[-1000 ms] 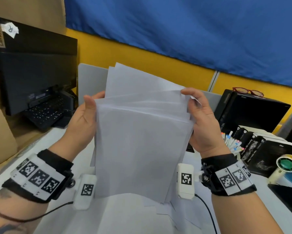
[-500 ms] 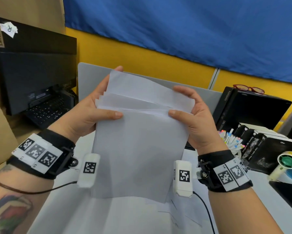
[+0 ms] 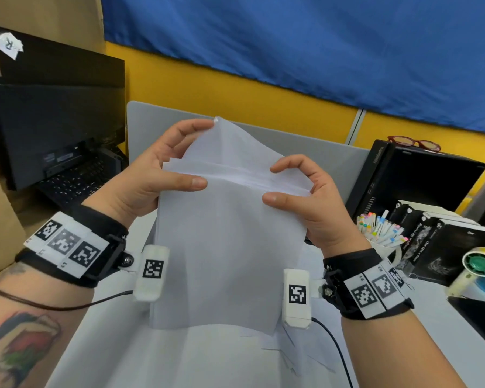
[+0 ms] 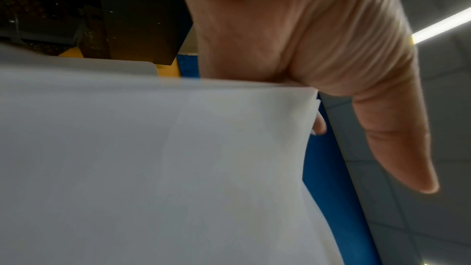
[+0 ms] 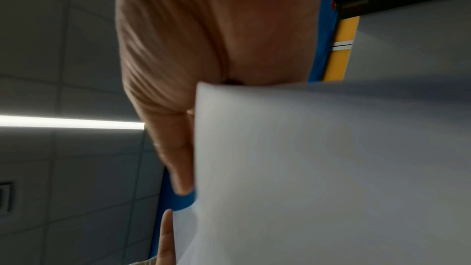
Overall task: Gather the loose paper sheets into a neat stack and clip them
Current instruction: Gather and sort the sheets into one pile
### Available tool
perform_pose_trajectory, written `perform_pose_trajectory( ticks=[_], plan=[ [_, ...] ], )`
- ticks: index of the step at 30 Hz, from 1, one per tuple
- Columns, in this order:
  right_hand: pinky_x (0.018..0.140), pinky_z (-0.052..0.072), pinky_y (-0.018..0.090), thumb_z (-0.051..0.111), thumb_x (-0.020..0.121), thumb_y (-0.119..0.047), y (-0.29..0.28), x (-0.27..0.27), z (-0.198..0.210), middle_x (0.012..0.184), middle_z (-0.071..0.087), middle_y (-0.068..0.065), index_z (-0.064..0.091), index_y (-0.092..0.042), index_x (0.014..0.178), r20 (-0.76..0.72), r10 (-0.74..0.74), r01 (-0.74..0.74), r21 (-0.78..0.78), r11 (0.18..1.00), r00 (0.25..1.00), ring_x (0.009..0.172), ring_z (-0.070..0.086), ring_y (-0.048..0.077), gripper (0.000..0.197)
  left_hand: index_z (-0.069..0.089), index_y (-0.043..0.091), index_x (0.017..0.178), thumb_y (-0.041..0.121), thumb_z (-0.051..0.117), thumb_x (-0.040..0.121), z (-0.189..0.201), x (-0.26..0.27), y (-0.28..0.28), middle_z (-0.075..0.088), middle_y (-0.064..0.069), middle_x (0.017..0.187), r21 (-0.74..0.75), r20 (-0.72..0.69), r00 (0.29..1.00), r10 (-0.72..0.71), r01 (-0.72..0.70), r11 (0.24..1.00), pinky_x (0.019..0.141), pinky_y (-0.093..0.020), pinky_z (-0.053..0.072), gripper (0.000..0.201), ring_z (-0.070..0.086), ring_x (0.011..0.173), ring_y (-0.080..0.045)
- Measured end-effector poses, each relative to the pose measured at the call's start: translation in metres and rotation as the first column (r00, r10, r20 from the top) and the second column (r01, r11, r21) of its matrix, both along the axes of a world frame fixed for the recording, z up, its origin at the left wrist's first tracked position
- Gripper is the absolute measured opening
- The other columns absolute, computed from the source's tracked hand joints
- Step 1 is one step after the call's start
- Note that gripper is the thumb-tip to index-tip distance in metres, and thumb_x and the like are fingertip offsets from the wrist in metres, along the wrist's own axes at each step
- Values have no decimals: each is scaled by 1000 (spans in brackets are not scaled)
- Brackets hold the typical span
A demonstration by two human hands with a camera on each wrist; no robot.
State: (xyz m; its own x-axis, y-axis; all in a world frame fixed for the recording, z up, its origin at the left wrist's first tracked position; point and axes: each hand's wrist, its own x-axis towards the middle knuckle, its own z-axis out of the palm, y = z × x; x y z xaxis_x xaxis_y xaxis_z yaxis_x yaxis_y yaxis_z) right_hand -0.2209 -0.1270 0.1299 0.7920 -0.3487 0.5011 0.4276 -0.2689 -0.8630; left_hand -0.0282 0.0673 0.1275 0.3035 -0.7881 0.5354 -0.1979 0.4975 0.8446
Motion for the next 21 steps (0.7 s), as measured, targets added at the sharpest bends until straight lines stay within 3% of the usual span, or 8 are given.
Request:
perform_pose_trajectory(
  ticks=[2,4,7,11,13,17,19,21],
  plan=[
    [90,53,66,80,75,6,-1,1,0,129,58,26,64,-17,102,13,-40,40,-39,998,999,114,60,48,39,26,42,156,-10,66,76,1,1,-1,58,-1,144,-35,-29,1000,2,-3,999,93,-38,58,103,62,127,-27],
    [91,55,58,75,78,11,-1,2,0,128,62,19,64,-14,109,34,-68,69,-42,997,997,112,64,39,42,16,47,158,-9,68,76,3,3,-2,55,-2,148,-42,-36,999,10,-12,999,96,-37,56,112,60,130,-25],
    [89,58,49,77,78,9,0,4,0,124,64,11,61,-12,119,75,-103,104,-19,994,992,109,66,30,49,39,43,151,6,77,69,5,6,-1,64,7,135,19,2,999,48,-48,999,92,-33,58,97,65,123,-22],
    [83,59,55,84,74,0,0,7,-6,125,63,17,58,-16,121,74,-196,194,31,980,978,107,66,40,56,67,42,128,14,70,63,-1,12,0,71,4,124,89,-78,991,-107,114,989,85,-35,61,71,71,110,-22],
    [79,61,55,88,71,-4,0,8,-8,124,63,19,59,-16,120,63,-266,262,57,963,962,105,67,40,58,66,42,130,12,66,64,-8,17,1,70,1,128,51,-149,975,-166,176,983,86,-38,61,73,71,110,-24],
    [82,58,60,85,71,-4,-1,7,-7,110,69,16,62,-6,109,32,-231,228,84,970,972,97,70,34,45,42,47,150,2,62,65,-18,21,4,57,-5,145,53,-178,930,-321,335,941,94,-45,59,98,65,120,-32],
    [85,57,60,83,74,-4,-3,7,-6,110,68,17,65,-6,107,22,-209,209,21,978,978,97,69,33,38,51,42,144,1,64,64,-16,22,2,56,-7,148,87,-171,931,-323,341,936,94,-44,58,91,63,124,-33],
    [88,57,57,81,77,-4,-5,7,-6,116,68,18,68,-6,111,18,-186,186,-21,982,982,103,68,36,36,66,33,123,1,66,63,-13,20,0,55,-7,149,112,-174,940,-292,313,943,91,-43,59,68,61,126,-35]
  ],
)
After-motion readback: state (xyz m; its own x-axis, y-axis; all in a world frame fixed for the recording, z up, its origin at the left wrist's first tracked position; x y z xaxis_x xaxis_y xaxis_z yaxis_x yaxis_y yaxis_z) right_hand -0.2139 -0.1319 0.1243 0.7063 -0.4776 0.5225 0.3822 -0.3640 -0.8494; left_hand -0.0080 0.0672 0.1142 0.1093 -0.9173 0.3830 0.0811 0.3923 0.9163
